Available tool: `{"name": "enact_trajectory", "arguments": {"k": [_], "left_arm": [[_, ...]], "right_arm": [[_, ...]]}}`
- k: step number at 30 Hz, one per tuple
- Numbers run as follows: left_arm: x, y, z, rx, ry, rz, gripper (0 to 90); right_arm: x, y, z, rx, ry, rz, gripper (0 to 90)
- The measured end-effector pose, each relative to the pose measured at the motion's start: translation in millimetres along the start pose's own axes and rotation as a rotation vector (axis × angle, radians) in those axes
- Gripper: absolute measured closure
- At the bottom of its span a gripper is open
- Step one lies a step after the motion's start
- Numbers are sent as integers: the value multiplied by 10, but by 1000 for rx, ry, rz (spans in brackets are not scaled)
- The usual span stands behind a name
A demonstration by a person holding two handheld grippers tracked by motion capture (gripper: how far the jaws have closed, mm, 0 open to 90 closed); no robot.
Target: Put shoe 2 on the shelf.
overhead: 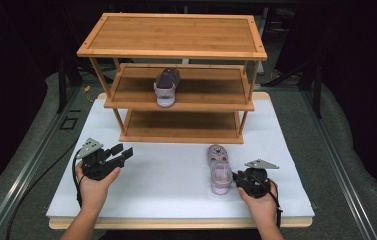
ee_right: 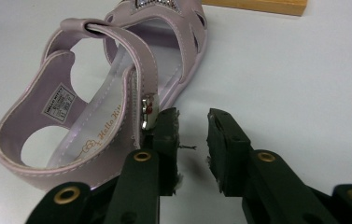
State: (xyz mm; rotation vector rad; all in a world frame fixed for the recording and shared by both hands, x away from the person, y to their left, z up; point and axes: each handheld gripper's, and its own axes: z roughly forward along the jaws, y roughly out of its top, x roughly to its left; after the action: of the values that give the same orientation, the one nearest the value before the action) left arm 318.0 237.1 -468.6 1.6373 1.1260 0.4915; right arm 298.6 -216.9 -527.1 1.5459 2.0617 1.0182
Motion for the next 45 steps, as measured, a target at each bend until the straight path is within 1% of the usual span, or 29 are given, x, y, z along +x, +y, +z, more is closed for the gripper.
{"name": "enact_trajectory", "arguments": {"k": [4, 5, 6, 7, 8, 10, 12, 14, 15, 16, 19, 21, 22, 23, 24, 25, 27, 28, 30, 31, 32, 34, 35, 38, 39, 42, 43, 44, 45], "left_arm": [[6, 11, -14, -6, 1, -3, 524], [7, 12, -18, -10, 1, -4, 523], [9, 15, -22, -10, 3, -5, 523], [10, 14, -24, -12, 4, -9, 522], [10, 13, -24, -12, 5, -9, 522], [7, 8, -17, -6, 5, -9, 521], [4, 2, -2, -4, 2, -9, 520], [1, -5, 13, 5, -1, -5, 519], [0, -9, 18, 9, 0, -5, 518], [1, -17, 29, 14, -1, -3, 517], [1, -33, 52, 28, -3, -2, 516], [5, -42, 64, 28, -5, -7, 516], [8, -42, 64, 32, -4, -6, 516], [11, -42, 65, 33, -3, -7, 515], [17, -41, 62, 33, -4, -7, 515], [23, -42, 61, 30, -5, -9, 515], [34, -44, 60, 32, -3, -13, 515], [38, -46, 60, 30, -4, -14, 515], [44, -45, 57, 31, -3, -19, 515], [49, -43, 52, 33, -2, -18, 515], [53, -42, 52, 31, -2, -18, 515], [60, -42, 52, 29, -3, -23, 514], [64, -43, 53, 29, -1, -25, 514], [77, -47, 58, 33, 0, -31, 513], [81, -48, 58, 36, 1, -33, 513], [90, -51, 58, 34, 1, -37, 513], [93, -51, 55, 31, 1, -38, 513], [95, -50, 54, 30, 3, -37, 513], [97, -49, 54, 33, 3, -36, 513]], "right_arm": [[-43, 29, -96, -25, 14, 50, 632], [-43, 47, -131, -38, 5, 50, 617], [-48, 71, -164, -47, 14, 48, 604], [-31, 100, -197, -52, -15, 54, 598], [-35, 134, -231, -58, 23, 52, 596], [-7, 214, -285, -66, 5, 34, 596], [17, 312, -320, -47, 9, 26, 593], [21, 428, -357, -3, 42, 24, 591], [16, 511, -376, 37, 66, 22, 585], [20, 563, -380, 59, 73, 20, 584], [46, 783, -387, 182, 99, -6, 576], [75, 912, -362, 267, 104, -37, 581], [99, 966, -343, 312, 89, -51, 584], [108, 1010, -316, 356, 124, -57, 586], [138, 1044, -284, 403, 96, -71, 587], [149, 1070, -246, 449, 118, -69, 588], [202, 1086, -159, 529, 52, -94, 589], [223, 1086, -108, 565, 39, -97, 592], [240, 1080, -43, 608, 35, -96, 593], [257, 1077, -10, 621, -4, -109, 599], [264, 1080, 15, 627, -15, -105, 611], [256, 1085, 69, 647, 4, -78, 621], [258, 1089, 91, 663, 2, -68, 628], [242, 1082, 165, 691, -8, -72, 654], [237, 1080, 186, 701, -3, -67, 667], [227, 1083, 220, 709, 1, -52, 691], [218, 1076, 232, 706, 8, -29, 698], [205, 1063, 248, 712, 23, -20, 698], [197, 1044, 267, 721, 26, -16, 700]]}}
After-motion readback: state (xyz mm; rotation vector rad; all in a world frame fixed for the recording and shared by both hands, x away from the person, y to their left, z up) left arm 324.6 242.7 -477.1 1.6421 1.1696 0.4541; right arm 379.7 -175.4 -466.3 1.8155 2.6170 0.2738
